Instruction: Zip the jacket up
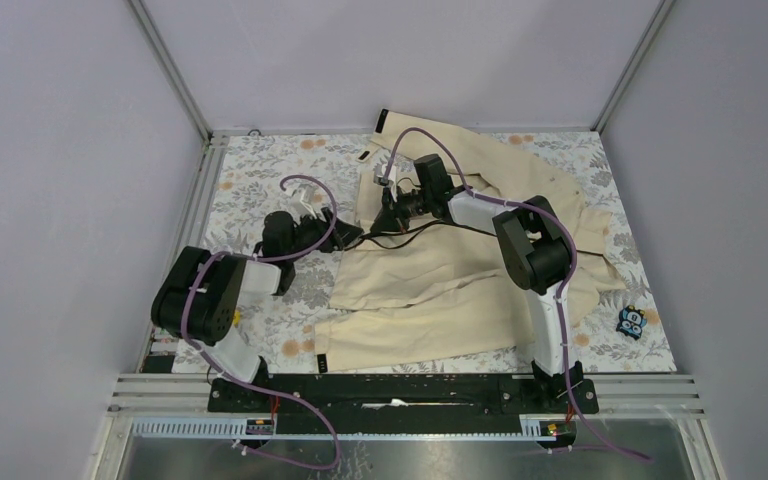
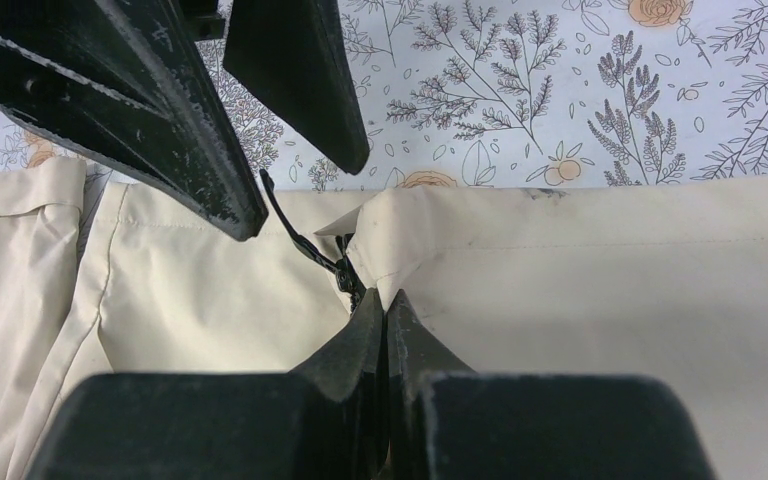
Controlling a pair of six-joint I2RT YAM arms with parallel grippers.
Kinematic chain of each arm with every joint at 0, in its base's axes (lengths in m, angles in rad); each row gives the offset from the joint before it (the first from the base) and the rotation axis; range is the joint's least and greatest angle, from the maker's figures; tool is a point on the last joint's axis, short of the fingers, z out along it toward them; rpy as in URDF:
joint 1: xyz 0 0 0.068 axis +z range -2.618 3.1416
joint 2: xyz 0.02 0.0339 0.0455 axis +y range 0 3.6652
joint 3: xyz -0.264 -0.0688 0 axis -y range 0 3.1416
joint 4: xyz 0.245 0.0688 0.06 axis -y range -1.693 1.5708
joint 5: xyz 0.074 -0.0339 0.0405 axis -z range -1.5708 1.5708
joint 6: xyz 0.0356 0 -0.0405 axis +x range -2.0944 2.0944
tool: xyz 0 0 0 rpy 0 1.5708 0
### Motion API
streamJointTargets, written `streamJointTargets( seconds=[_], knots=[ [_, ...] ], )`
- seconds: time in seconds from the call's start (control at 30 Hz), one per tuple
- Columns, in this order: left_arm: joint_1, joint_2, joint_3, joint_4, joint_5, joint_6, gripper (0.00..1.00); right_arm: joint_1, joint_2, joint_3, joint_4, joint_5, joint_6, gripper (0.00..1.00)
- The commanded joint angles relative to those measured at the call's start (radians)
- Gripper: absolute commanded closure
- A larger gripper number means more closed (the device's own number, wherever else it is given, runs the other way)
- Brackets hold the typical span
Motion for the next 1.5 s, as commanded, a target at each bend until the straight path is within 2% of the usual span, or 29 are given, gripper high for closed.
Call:
streamJointTargets(
  seconds=[0.0,0.1,0.2,0.23,0.27,0.33,0.53,0.57,0.73,1.03,1.13,1.27,1.37,1.47],
  knots=[
    [-0.006,-0.11,-0.015,-0.205,-0.139,0.066,0.43,0.009,-0.047,-0.001,0.037,-0.026,0.011,1.0],
    [-0.013,-0.133,-0.023,-0.283,-0.149,0.074,0.42,0.008,-0.045,0.002,0.037,-0.029,0.013,1.0],
    [-0.03,-0.126,-0.024,-0.289,-0.15,0.11,0.39,0.008,-0.046,0.0,0.037,-0.03,0.013,1.0],
    [-0.035,-0.114,-0.015,-0.281,-0.13,0.118,0.33,0.008,-0.046,0.001,0.037,-0.029,0.013,1.0],
    [-0.043,-0.103,-0.004,-0.275,-0.125,0.125,0.31,0.009,-0.046,0.0,0.037,-0.029,0.013,1.0],
    [-0.06,-0.072,0.028,-0.28,-0.12,0.147,0.31,0.008,-0.047,0.0,0.037,-0.029,0.013,1.0],
    [-0.073,0.004,0.096,-0.304,-0.113,0.176,0.54,0.009,-0.046,0.003,0.036,-0.029,0.013,1.0],
    [-0.08,0.002,0.096,-0.317,-0.123,0.17,0.55,0.009,-0.045,0.004,0.036,-0.029,0.013,1.0],
    [-0.12,-0.1,0.048,-0.378,-0.207,0.167,0.39,0.009,-0.041,0.007,0.036,-0.033,0.015,1.0],
    [-0.197,-0.218,0.053,-0.493,-0.32,0.207,0.42,0.009,-0.039,0.01,0.036,-0.035,0.02,1.0],
    [-0.214,-0.209,0.061,-0.477,-0.273,0.186,0.48,0.008,-0.038,0.012,0.036,-0.035,0.02,1.0],
    [-0.25,-0.159,0.083,-0.451,-0.16,0.141,0.49,0.009,-0.038,0.01,0.034,-0.035,0.02,1.0],
    [-0.226,-0.211,0.028,-0.37,-0.133,0.104,0.44,0.008,-0.039,0.012,0.027,-0.032,0.016,1.0],
    [-0.131,-0.256,0.004,-0.358,-0.143,0.071,0.41,0.008,-0.039,0.012,0.028,-0.036,0.016,1.0]
  ],
)
